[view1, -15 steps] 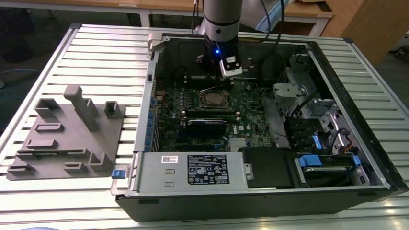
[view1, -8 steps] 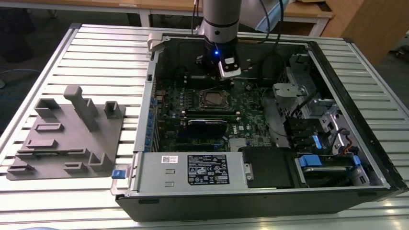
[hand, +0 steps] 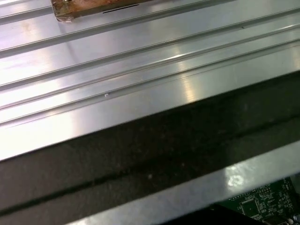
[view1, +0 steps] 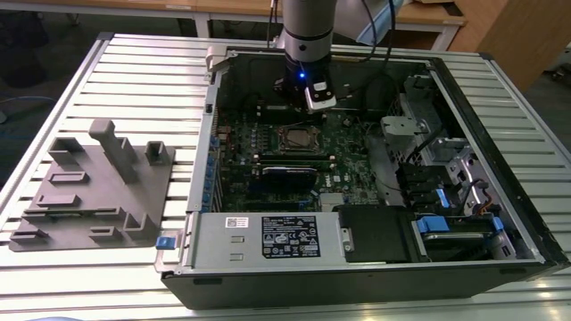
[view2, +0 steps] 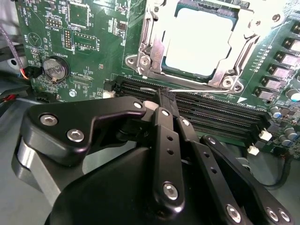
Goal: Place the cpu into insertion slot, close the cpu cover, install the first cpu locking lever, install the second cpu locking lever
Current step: 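Install the first cpu locking lever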
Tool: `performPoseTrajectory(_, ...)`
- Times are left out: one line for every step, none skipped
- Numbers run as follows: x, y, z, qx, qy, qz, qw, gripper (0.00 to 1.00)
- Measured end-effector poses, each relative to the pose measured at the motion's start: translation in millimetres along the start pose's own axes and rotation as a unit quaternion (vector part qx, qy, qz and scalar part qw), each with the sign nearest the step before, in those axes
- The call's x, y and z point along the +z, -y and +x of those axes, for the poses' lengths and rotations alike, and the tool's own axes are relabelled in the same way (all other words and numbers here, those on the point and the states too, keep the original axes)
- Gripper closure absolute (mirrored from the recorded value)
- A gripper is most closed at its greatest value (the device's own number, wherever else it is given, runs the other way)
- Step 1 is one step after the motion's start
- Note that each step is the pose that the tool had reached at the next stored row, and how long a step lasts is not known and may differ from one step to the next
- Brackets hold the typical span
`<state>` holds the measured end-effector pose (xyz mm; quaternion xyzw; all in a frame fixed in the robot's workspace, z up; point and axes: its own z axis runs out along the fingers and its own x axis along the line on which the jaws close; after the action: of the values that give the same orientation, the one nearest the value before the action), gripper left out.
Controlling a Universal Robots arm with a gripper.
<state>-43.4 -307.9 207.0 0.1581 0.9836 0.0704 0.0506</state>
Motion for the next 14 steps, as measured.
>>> performPoseTrajectory(0.1, 0.1, 0.1, 0.0, 0.0002, 0.0, 1.0, 0.89)
performPoseTrajectory(0.4, 0.2, 0.2, 0.0, 0.0004, -0.0001, 1.0, 0.89)
performPoseTrajectory(0.7, 0.3, 0.4, 0.0, 0.0006, -0.0002, 1.0, 0.89)
performPoseTrajectory(0.9, 0.4, 0.5, 0.0, 0.0008, -0.0003, 1.0, 0.89)
performPoseTrajectory(1.3, 0.5, 0.6, 0.0, 0.001, -0.0003, 1.0, 0.89)
performPoseTrajectory(1.6, 0.7, 0.7, 0.0, 0.0012, -0.0004, 1.0, 0.89)
performPoseTrajectory(2.0, 0.9, 0.9, 0.0, 0.0013, -0.0004, 1.0, 0.89)
performPoseTrajectory(2.4, 1.0, 1.1, 0.0, 0.0016, -0.0005, 1.0, 0.89)
performPoseTrajectory(2.7, 1.2, 1.3, 0.0, 0.0018, -0.0006, 1.0, 0.89)
performPoseTrajectory(2.8, 1.4, 1.7, 0.0, 0.002, -0.0006, 1.0, 0.89)
performPoseTrajectory(2.9, 1.5, 2.2, 0.0, 0.0023, -0.0007, 1.0, 0.89)
performPoseTrajectory(2.9, 1.6, 2.5, 0.0, 0.0024, -0.0007, 1.0, 0.89)
performPoseTrajectory(2.9, 1.6, 2.7, 0.0, 0.0024, -0.0007, 1.0, 0.89)
performPoseTrajectory(3.0, 1.7, 2.8, 0.0, 0.0024, -0.0008, 1.0, 0.89)
